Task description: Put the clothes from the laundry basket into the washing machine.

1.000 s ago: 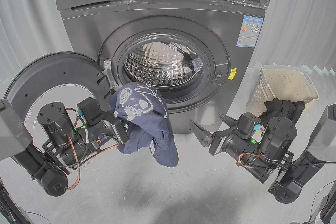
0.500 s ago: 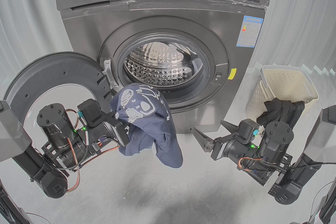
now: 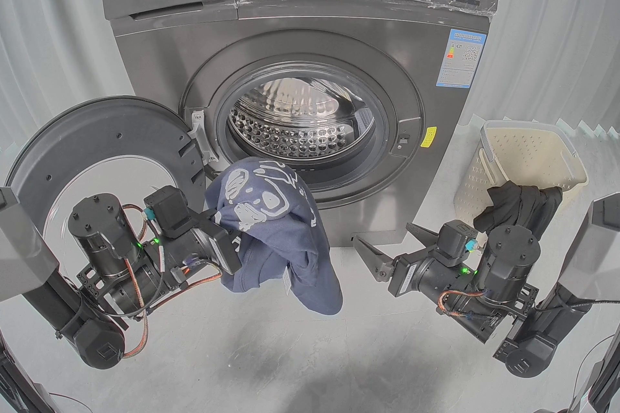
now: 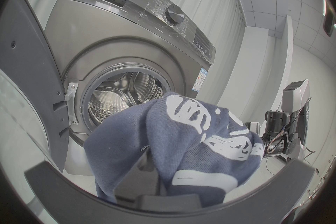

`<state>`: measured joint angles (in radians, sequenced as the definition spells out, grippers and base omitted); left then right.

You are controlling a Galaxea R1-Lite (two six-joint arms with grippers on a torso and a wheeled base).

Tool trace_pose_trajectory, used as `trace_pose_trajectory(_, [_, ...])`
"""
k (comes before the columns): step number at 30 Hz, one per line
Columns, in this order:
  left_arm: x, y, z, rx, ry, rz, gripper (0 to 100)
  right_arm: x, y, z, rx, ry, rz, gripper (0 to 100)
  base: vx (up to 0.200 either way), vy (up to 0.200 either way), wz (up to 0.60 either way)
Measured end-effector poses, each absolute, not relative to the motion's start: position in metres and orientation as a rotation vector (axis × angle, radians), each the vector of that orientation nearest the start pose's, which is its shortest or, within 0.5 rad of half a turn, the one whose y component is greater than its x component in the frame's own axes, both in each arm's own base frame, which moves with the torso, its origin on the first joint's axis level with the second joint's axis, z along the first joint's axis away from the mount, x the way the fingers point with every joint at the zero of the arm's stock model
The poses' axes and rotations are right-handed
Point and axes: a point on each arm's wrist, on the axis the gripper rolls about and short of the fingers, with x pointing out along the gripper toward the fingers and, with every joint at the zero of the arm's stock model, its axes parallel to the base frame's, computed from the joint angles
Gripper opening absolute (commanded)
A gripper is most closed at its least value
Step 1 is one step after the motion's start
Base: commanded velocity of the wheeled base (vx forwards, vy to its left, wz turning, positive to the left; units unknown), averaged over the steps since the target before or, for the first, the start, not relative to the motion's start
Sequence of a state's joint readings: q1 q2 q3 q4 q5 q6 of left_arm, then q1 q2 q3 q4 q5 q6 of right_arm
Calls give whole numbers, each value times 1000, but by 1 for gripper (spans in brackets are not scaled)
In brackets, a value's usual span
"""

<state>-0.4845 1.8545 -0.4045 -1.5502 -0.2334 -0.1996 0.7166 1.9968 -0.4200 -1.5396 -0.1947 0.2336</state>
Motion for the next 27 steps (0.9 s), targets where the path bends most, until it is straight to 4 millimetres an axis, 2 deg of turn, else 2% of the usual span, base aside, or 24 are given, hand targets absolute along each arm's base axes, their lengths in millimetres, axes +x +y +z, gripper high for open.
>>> trace_pose_trajectory(18, [247, -139, 127, -196, -5, -730, 0, 226, 198, 94, 211, 98, 528, 100, 200, 0, 0])
trace_pose_trajectory(27, [243, -144, 126, -196, -1, -738, 0, 225, 200, 94, 212, 97, 534, 100, 0, 0, 0])
